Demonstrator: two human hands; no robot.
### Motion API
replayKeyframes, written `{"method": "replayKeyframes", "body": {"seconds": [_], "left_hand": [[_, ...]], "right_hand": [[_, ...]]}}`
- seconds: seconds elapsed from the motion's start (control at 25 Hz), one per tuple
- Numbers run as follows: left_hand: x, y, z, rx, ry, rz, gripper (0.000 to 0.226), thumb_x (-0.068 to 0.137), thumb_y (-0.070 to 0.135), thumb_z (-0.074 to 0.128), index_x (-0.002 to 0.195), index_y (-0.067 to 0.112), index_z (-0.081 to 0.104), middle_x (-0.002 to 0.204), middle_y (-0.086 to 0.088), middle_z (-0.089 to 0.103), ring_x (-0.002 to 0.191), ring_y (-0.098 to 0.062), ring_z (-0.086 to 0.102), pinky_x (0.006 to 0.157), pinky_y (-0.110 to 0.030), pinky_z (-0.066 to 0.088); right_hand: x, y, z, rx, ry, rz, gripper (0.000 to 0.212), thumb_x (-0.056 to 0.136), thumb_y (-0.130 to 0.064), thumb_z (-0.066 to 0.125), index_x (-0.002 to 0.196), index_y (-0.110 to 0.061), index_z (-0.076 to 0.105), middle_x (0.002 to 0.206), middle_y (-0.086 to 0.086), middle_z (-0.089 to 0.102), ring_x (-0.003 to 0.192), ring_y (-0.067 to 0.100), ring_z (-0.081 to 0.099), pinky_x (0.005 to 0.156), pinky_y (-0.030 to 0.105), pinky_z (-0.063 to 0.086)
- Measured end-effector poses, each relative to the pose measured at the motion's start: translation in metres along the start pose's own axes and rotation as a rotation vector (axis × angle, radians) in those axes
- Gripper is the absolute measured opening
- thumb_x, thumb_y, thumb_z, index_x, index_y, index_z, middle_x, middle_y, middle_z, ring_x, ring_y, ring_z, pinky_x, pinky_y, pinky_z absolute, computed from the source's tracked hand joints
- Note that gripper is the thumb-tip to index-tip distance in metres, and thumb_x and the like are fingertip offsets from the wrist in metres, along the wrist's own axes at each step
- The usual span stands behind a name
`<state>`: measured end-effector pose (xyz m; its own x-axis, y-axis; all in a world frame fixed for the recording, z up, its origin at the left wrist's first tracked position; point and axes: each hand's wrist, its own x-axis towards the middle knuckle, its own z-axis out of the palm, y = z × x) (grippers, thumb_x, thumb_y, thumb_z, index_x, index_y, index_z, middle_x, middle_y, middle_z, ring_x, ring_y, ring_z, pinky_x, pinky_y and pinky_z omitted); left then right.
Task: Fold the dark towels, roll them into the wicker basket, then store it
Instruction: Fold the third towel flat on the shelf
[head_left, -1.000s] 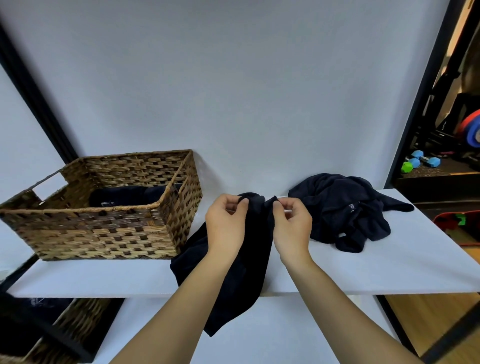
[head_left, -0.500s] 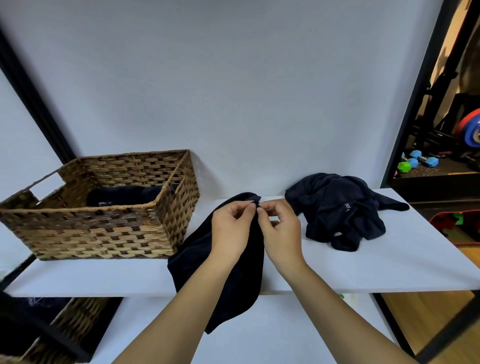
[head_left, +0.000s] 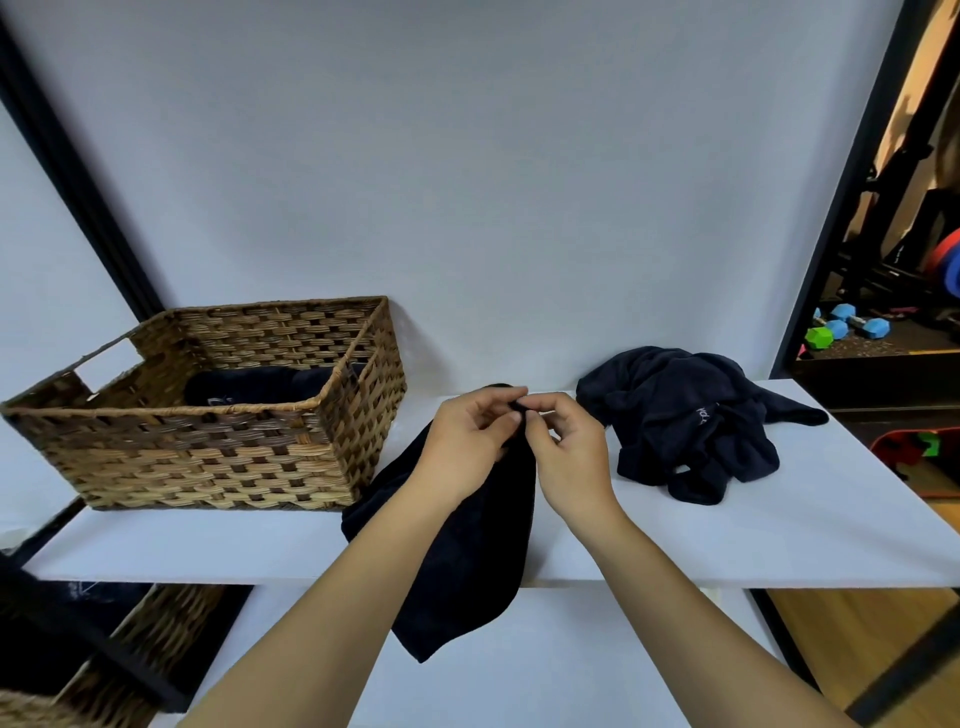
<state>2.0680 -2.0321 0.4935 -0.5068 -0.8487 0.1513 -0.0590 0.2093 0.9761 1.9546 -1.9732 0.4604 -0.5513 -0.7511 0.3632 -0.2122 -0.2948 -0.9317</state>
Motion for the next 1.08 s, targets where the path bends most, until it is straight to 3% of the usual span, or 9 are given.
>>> {"method": "replayKeyframes", "body": {"seconds": [0.12,0.24,0.32,0.44,0.6,0.72,0.84,0.96,1.08], "left_hand": [[0.006,0.005,-0.006,0.16,-0.029,0.051,0.022,0.097,0.008,0.064,0.099,0.027,0.075,0.084,0.0,0.072,0.076,-0.011,0.066,0.063,-0.026,0.055],[0.008,0.016,-0.011,0.276,-0.011,0.111,0.023,0.096,0.009,0.065,0.089,0.029,0.073,0.078,0.007,0.071,0.068,-0.004,0.064,0.067,-0.029,0.056],[0.012,0.026,-0.017,0.337,0.046,0.172,0.023,0.096,0.009,0.065,0.089,0.029,0.072,0.079,0.006,0.07,0.07,-0.005,0.065,0.07,-0.031,0.057],[0.024,0.046,-0.034,0.308,0.152,0.176,0.022,0.098,0.009,0.062,0.091,0.028,0.07,0.081,0.0,0.068,0.074,-0.023,0.069,0.074,-0.046,0.063],[0.037,0.081,-0.075,0.321,0.337,0.192,0.017,0.101,0.011,0.059,0.095,0.025,0.068,0.087,-0.002,0.068,0.075,-0.017,0.066,0.07,-0.037,0.064],[0.041,0.098,-0.103,0.34,0.437,0.211,0.017,0.1,0.013,0.06,0.094,0.026,0.067,0.089,-0.003,0.069,0.073,-0.016,0.065,0.072,-0.04,0.064],[0.043,0.108,-0.128,0.373,0.508,0.229,0.018,0.1,0.015,0.06,0.091,0.029,0.066,0.09,-0.001,0.068,0.073,-0.015,0.065,0.075,-0.042,0.064],[0.044,0.11,-0.149,0.472,0.528,0.233,0.011,0.099,0.02,0.061,0.096,0.027,0.069,0.089,0.004,0.07,0.078,-0.017,0.068,0.078,-0.046,0.063],[0.046,0.105,-0.164,0.527,0.541,0.196,0.01,0.099,0.021,0.06,0.101,0.024,0.07,0.088,0.004,0.072,0.081,-0.02,0.069,0.082,-0.048,0.062]], "right_hand": [[0.0,-0.004,-0.002,0.031,-0.017,-0.013,0.029,0.095,0.0,0.057,0.091,-0.027,0.067,0.092,-0.011,0.072,0.091,0.013,0.069,0.08,0.026,0.056],[-0.001,-0.009,0.0,0.035,-0.028,0.006,0.031,0.094,0.0,0.058,0.097,-0.031,0.056,0.092,-0.012,0.066,0.079,0.001,0.063,0.072,0.017,0.051],[-0.001,-0.007,0.0,-0.113,-0.108,0.054,0.028,0.094,-0.007,0.058,0.102,-0.033,0.051,0.094,-0.01,0.063,0.072,0.003,0.061,0.066,0.019,0.05],[-0.003,0.005,-0.012,-0.404,-0.228,0.137,0.012,0.095,-0.016,0.055,0.104,-0.024,0.054,0.094,-0.008,0.063,0.074,0.014,0.063,0.067,0.032,0.055],[0.01,0.006,-0.039,-0.752,-0.322,0.174,0.013,0.092,-0.01,0.049,0.096,-0.019,0.058,0.089,-0.004,0.064,0.079,0.02,0.062,0.073,0.039,0.056],[0.029,-0.002,-0.063,-0.817,-0.327,0.206,0.009,0.086,-0.009,0.053,0.077,-0.011,0.055,0.072,0.004,0.061,0.068,0.027,0.059,0.063,0.037,0.05],[0.049,-0.01,-0.091,-0.936,-0.332,0.21,0.012,0.088,-0.01,0.056,0.076,-0.01,0.059,0.073,0.009,0.066,0.066,0.028,0.062,0.068,0.043,0.056],[0.058,-0.022,-0.111,-0.862,-0.327,0.239,0.009,0.092,-0.009,0.057,0.086,-0.014,0.062,0.078,0.008,0.07,0.066,0.027,0.068,0.069,0.042,0.057],[0.059,-0.037,-0.121,-0.616,-0.31,0.111,0.027,0.092,0.001,0.052,0.09,-0.025,0.049,0.09,0.005,0.062,0.064,0.021,0.065,0.068,0.039,0.054]]}}
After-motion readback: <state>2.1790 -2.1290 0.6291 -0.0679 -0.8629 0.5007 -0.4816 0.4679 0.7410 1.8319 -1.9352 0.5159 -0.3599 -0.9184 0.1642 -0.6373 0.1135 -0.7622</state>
